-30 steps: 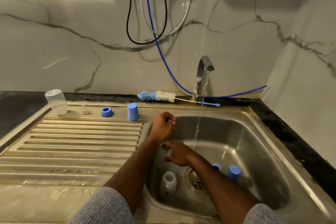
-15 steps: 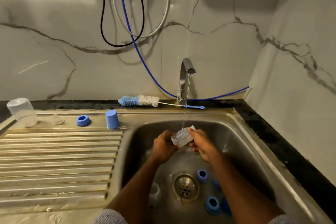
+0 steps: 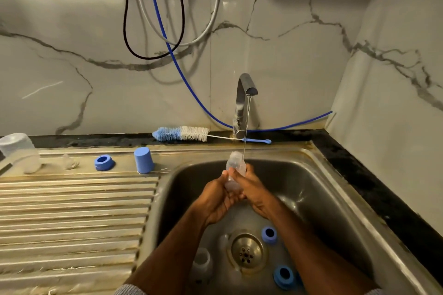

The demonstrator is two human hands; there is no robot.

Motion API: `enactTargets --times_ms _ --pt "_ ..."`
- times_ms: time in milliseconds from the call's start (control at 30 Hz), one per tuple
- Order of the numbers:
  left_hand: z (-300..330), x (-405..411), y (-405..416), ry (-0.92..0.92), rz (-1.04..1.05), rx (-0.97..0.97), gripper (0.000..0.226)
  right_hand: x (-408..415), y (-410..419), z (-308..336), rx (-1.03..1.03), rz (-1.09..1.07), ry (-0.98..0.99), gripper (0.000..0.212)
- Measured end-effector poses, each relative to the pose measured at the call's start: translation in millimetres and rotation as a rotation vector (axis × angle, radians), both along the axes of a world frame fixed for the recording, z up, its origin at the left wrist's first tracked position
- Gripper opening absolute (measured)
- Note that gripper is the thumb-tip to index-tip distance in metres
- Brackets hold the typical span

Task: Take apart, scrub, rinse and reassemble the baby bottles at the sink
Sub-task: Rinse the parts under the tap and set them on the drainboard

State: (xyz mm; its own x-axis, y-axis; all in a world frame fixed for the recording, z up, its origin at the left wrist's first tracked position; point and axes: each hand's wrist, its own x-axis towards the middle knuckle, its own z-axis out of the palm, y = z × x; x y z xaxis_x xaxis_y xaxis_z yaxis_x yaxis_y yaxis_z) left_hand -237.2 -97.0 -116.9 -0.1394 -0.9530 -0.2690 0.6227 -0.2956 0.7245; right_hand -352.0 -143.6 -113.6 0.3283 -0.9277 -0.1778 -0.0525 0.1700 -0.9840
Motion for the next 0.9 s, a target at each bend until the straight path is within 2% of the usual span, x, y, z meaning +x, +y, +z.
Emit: enactTargets --times_ms 67,233,300,333,467,567,633,700,767,900 --pt "-4.2 -1.1 -3.4 -0.132 -0.002 -0.050 0.046 7.2 0.8 0.0 0.018 -0.101 0.048 0.052" --pt "-17.7 -7.3 -8.2 -0.714 0.049 -0.339 0.030 6.9 -10.0 9.4 0.163 -0.232 -0.080 0.064" --pt "-17.1 -7.6 -9.2 -0.814 0.072 -0.376 0.031 4.5 -12.9 9.1 0.183 -0.250 -0.123 0.066" --pt "-15.1 -6.7 -9.2 -0.758 0.064 -0.335 0.035 2.6 -14.5 8.3 0.181 -0.254 -0.132 0.064" --pt "-3.3 1.9 -3.2 -0.135 -0.109 -0.040 0.055 -9.1 -13.5 9.9 0.169 -0.073 -0.268 0.058" --pt "0.7 3.3 -3.2 0.042 -0.150 -0.034 0.063 -15.1 -9.2 15.1 0.212 0.034 -0.511 0.054" --pt "4.8 1.1 -1.3 0.038 -0.131 -0.042 0.062 -17.1 -9.9 17.4 0.204 0.049 -0.551 0.053" --pt "3.0 -1.6 0.2 -0.094 -0.089 -0.094 0.048 -15.1 -12.9 17.2 0.188 -0.024 -0.444 0.046" --pt "-2.8 -3.5 -0.2 -0.280 0.013 -0.183 0.038 -9.6 -14.8 16.4 0.184 -0.105 -0.251 0.046" --pt "-18.0 1.6 -5.9 -1.019 0.250 -0.427 0.039 6.7 -10.4 7.9 0.157 -0.191 -0.133 0.046"
